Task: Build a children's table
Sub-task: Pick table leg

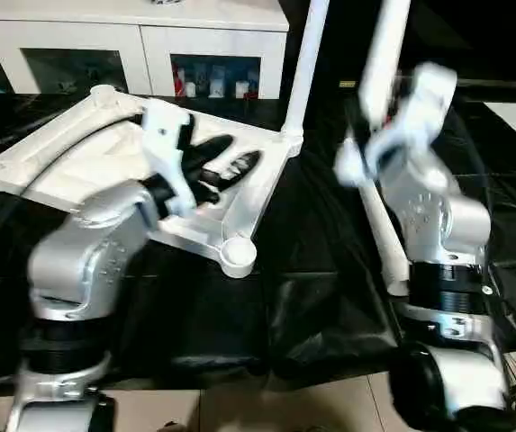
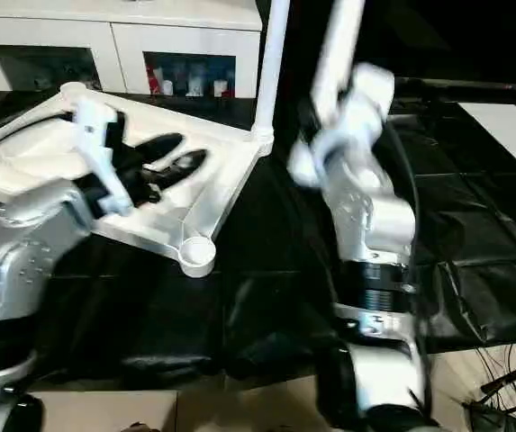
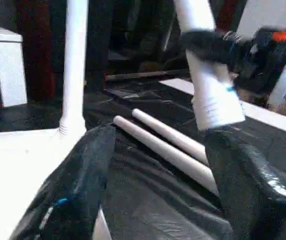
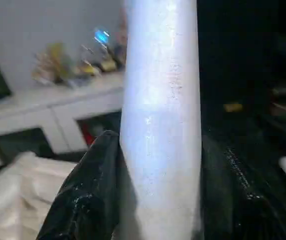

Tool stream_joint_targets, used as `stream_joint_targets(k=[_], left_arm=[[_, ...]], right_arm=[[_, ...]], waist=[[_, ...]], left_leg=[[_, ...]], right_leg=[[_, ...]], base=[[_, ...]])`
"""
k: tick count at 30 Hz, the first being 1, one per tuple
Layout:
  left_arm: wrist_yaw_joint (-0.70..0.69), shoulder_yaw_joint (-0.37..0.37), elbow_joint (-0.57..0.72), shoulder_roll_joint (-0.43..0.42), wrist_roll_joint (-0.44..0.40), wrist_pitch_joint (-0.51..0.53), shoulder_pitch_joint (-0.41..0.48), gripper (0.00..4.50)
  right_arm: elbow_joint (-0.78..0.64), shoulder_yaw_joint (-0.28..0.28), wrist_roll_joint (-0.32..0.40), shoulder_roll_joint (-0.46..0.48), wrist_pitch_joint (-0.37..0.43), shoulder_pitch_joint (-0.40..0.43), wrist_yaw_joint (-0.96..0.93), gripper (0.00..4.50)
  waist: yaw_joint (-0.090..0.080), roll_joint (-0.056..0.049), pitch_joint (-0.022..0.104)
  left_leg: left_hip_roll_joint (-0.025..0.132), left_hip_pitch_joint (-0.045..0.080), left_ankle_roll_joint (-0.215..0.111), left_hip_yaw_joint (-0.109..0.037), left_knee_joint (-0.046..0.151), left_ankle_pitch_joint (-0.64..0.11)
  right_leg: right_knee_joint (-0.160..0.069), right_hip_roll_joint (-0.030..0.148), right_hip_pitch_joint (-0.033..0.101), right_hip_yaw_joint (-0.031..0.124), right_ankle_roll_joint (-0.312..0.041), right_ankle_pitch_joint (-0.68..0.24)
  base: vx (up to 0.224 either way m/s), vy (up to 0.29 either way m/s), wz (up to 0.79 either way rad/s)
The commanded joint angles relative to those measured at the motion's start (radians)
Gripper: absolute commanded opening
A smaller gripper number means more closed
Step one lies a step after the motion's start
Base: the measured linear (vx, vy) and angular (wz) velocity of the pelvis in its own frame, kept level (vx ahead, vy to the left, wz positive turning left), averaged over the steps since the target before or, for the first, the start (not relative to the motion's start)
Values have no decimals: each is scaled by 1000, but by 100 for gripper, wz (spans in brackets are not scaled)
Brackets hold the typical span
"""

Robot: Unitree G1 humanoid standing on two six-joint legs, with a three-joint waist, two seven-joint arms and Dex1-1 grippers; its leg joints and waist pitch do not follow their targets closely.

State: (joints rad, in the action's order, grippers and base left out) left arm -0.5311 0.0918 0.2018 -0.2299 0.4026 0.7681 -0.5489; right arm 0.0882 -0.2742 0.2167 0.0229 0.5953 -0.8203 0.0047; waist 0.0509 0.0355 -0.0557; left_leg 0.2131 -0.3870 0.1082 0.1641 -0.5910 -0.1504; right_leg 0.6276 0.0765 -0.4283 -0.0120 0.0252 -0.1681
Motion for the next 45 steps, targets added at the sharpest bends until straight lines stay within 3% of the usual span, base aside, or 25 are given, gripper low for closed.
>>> stream_joint_targets(k=[1,4,6,7,9,14,19,26,30,34,35,38,45], left_arm=[[14,17,5,11,29,16,-18,372],[14,27,11,21,52,10,-26,400],[34,63,23,51,110,39,-42,417],[34,63,23,51,110,39,-42,425],[57,97,39,95,178,80,-62,440],[97,132,28,139,252,126,-91,450],[153,155,-30,161,252,160,-123,450],[215,181,-73,169,264,177,-138,450],[246,217,-99,177,280,173,-157,433],[275,232,-110,179,290,176,-164,410],[285,237,-115,181,291,178,-166,379],[301,238,-139,177,278,165,-167,373],[306,216,-140,162,251,154,-163,305]], right_arm=[[-36,16,28,2,-26,-6,34,186],[-56,49,67,7,-29,11,116,186],[-94,163,110,-31,-20,88,318,186],[-94,163,110,-31,-20,88,318,186],[-109,227,127,-74,-56,173,453,186],[-139,230,251,-108,42,230,609,186],[-148,250,268,-115,31,241,645,186],[-158,284,274,-134,13,257,690,186],[-150,306,225,-146,-23,260,673,186],[-116,392,76,-171,-161,267,634,186],[-108,404,57,-171,-178,268,628,186],[-100,411,39,-144,-207,273,596,186],[-71,440,-13,-146,-256,269,561,186]], waist=[[0,-13,74],[2,-12,74],[5,-8,74],[7,-10,76],[12,-5,76],[16,2,75],[15,6,73],[18,5,77],[20,6,78],[21,5,75],[20,7,75],[17,7,74],[17,5,77]], left_leg=[[-16,21,50,16,62,-255],[-17,18,47,15,62,-262],[-14,15,34,15,62,-246],[-13,15,31,14,61,-237],[-11,14,21,16,59,-220],[-11,12,-1,16,58,-225],[-13,11,6,15,59,-242],[-12,9,-2,14,57,-200],[-12,9,-4,14,57,-186],[-11,9,8,15,57,-208],[-13,8,13,16,56,-215],[-14,9,9,14,57,-226],[-13,9,-2,14,55,-202]], right_leg=[[-69,8,50,10,-113,-176],[-69,9,50,10,-110,-185],[-70,10,55,11,-113,-149],[-67,11,58,10,-118,-134],[-67,13,59,10,-142,-106],[-68,14,61,10,-163,-127],[-79,16,56,9,-123,-240],[-73,15,59,9,-143,-165],[-71,17,61,7,-161,-140],[-76,19,58,8,-147,-193],[-77,18,58,8,-141,-205],[-78,16,57,8,-129,-223],[-70,15,60,8,-149,-138]], base=[[0,0,0],[0,0,0],[0,0,0],[0,0,0],[0,0,0],[0,0,0],[0,0,0],[0,0,0],[0,0,0],[0,0,0],[0,0,0],[0,0,0],[0,0,0]])
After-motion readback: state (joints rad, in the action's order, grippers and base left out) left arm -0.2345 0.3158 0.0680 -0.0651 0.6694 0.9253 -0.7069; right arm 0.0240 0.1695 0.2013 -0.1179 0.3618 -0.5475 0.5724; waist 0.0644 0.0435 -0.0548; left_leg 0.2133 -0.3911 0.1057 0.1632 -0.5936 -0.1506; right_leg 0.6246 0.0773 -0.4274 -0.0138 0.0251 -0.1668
